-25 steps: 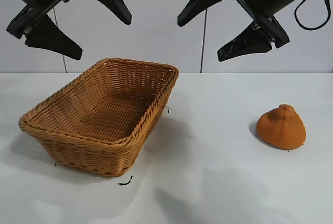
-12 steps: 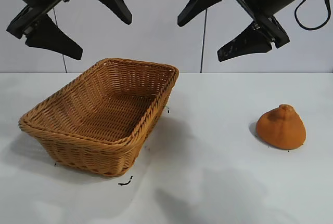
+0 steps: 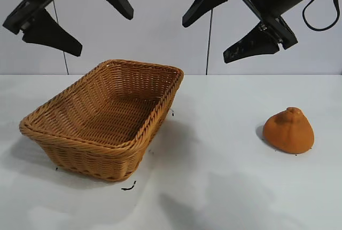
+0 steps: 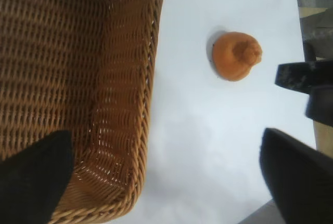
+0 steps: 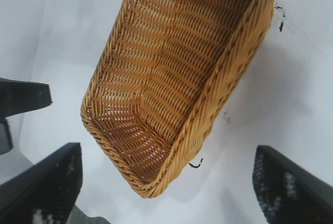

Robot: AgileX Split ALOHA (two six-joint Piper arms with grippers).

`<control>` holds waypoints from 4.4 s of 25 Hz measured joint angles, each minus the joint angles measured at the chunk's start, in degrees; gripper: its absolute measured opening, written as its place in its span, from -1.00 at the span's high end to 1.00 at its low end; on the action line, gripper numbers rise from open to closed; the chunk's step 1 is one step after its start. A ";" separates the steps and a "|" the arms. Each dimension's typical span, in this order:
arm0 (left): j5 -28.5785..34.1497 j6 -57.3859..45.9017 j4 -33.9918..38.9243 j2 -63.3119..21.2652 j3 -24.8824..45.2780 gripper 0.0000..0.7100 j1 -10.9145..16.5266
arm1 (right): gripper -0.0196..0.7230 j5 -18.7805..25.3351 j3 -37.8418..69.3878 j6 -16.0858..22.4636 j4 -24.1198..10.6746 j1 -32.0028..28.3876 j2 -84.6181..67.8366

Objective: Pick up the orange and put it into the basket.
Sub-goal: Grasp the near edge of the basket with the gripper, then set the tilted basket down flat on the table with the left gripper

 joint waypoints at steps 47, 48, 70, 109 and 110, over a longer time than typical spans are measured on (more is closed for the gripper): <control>-12.29 -79.24 24.78 24.22 10.34 -0.93 -7.66 | -0.70 0.00 0.00 0.02 0.00 0.00 0.00; -12.78 -79.29 24.47 24.47 10.41 -0.93 -7.66 | -0.70 0.00 0.00 0.02 0.00 0.00 0.00; -13.77 -82.63 23.78 24.24 10.27 0.74 -7.28 | -0.70 0.12 0.00 0.02 0.00 0.00 0.00; 11.33 -3.53 14.52 44.04 -23.24 0.75 6.20 | -0.70 2.07 0.00 0.02 0.00 0.00 0.00; 11.33 -3.37 14.52 44.10 -23.40 0.74 6.20 | -0.70 2.07 0.00 0.02 0.00 0.00 0.00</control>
